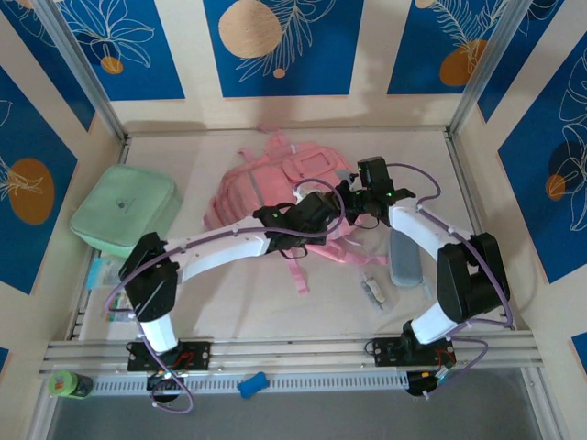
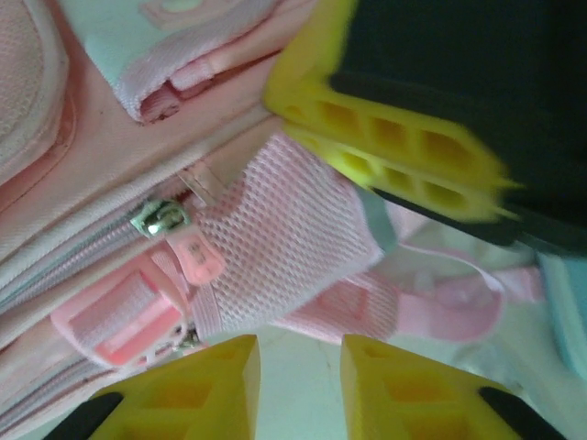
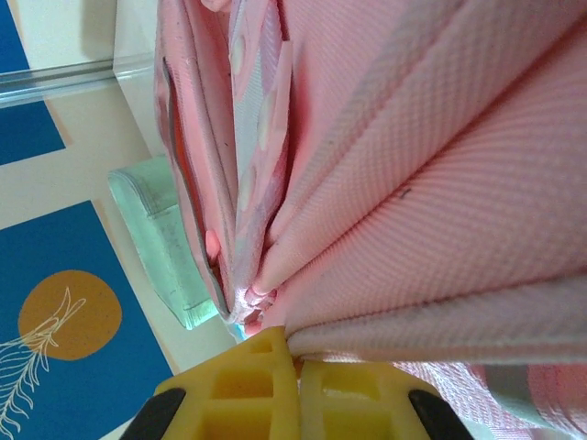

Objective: Pack the student bag
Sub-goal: Unzip the student bag at the center of the table.

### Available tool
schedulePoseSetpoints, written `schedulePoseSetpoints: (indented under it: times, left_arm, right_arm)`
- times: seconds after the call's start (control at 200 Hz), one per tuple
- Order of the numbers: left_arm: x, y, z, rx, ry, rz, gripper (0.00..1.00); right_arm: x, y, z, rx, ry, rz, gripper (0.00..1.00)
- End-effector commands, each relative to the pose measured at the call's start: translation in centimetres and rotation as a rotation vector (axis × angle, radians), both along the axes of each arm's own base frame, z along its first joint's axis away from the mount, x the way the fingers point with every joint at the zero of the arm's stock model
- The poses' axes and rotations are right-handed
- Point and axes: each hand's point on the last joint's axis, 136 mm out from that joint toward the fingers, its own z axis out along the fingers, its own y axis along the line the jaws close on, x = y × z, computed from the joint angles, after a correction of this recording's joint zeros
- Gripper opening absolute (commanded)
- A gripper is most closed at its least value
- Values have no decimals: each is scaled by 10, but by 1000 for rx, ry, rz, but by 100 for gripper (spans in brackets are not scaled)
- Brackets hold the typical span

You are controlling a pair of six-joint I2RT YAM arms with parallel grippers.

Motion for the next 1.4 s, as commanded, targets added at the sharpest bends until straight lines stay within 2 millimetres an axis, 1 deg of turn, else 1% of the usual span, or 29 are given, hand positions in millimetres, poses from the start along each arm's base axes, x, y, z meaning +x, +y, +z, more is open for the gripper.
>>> schedulePoseSetpoints:
  times: [0.0, 0.11, 0.215, 0.29, 0.42, 0.545, 0.61, 0.69, 0.82, 0.945, 1.07, 1.211, 1.271, 1.331, 1.396]
  left_arm:
    - [18, 18, -2, 79, -60, 145, 32]
    - [25, 19, -1, 70, -92, 180, 35]
    - [35, 20, 3, 68, -122, 214, 38]
    - [42, 22, 2, 66, -130, 243, 39]
    - [50, 13, -2, 26, -134, 233, 40]
    - [63, 24, -5, 66, -146, 284, 41]
    - [69, 30, -1, 81, -174, 308, 41]
    - [75, 32, 5, 97, -215, 318, 41]
    - [87, 41, 11, 126, -239, 349, 36]
    - [94, 46, 15, 131, -258, 370, 27]
    - [98, 54, 20, 151, -271, 389, 19]
    - [96, 54, 27, 135, -272, 370, 12]
    - [93, 53, 29, 119, -261, 351, 8]
    - [90, 48, 30, 96, -253, 313, 6]
    - [86, 50, 32, 93, -241, 305, 3]
  right_arm:
    - [-4, 8, 38, 79, -58, 4, 0]
    - [-5, 14, 44, 95, -59, 17, 0]
    - [-6, 18, 41, 101, -39, 19, 0]
    - [-8, 21, 40, 115, -31, 14, 0]
    - [-10, 26, 42, 118, -34, 14, 0]
    - [-14, 33, 44, 167, -14, 25, 0]
    - [-17, 37, 45, 188, -5, 30, 0]
    - [-20, 40, 47, 193, -5, 40, 0]
    - [-25, 43, 48, 196, -6, 44, 0]
    - [-26, 42, 49, 195, -10, 44, 0]
    - [-25, 40, 43, 188, 0, 46, 0]
    - [-23, 39, 41, 191, -1, 43, 0]
    - [-21, 36, 41, 183, -5, 38, 0]
    - [-19, 33, 41, 177, -12, 33, 0]
    - [-17, 31, 42, 173, -21, 30, 0]
